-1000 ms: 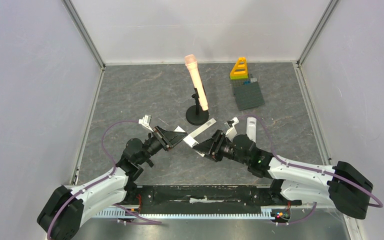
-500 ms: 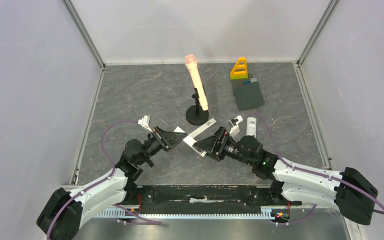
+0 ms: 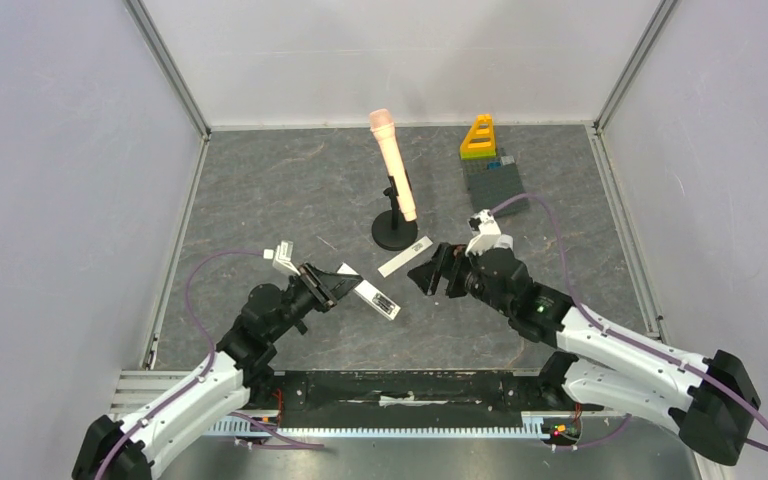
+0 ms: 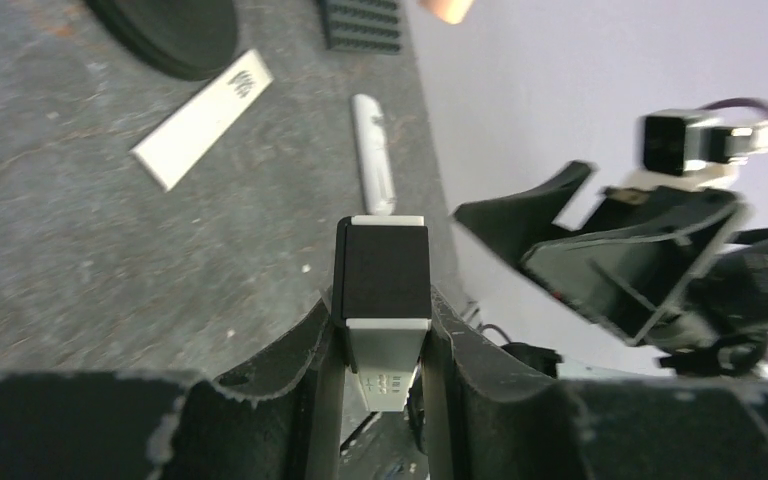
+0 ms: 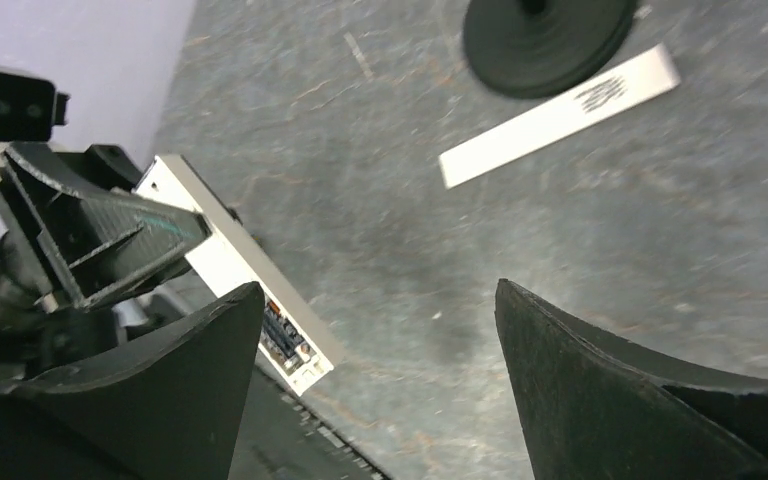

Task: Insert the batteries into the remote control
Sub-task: Load the battery into the remote control, then place the remote control at the center of the board.

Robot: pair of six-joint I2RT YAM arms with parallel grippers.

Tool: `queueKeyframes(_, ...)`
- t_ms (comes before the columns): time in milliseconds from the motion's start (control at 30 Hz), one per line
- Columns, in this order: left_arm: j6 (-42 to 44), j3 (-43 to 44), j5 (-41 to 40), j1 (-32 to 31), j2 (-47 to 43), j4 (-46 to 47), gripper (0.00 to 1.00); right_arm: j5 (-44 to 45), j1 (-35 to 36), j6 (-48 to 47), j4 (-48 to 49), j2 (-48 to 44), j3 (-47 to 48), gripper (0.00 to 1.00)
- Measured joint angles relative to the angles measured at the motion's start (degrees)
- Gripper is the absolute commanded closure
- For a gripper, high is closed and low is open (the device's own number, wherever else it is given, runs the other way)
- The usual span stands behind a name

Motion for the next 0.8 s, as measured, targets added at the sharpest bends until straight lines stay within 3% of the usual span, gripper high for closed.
queueKeyframes(100, 1.05, -0.11, -0.72, 0.00, 1.97, -1.88, 0.98, 3.63, 0.02, -6.58, -3.82, 1.70, 4.00, 0.12)
queueKeyframes(233, 1.68, -0.15, -0.57, 0.00, 9.64, -1.31, 0.98, 1.86, -0.04, -13.11, -5.03, 3.43, 4.28, 0.12)
queueKeyframes(433, 1.33, -0.15, 0.79, -0.46, 24.06, 5.14, 0.98, -6.73, 4.48, -25.53, -4.90, 9.22, 4.33, 0.12)
queueKeyframes(600, 0.15, 0.42, -0.20, -3.21, 30.71, 11.43, 0.98, -7.48, 7.80, -30.60, -5.55, 15.82, 4.33, 0.12)
queueKeyframes(800, -1.66, 0.52, -3.45, -7.45, 37.24, 19.47, 0.88, -6.75, 10.05, -34.45, -5.73, 21.84, 4.85, 0.12)
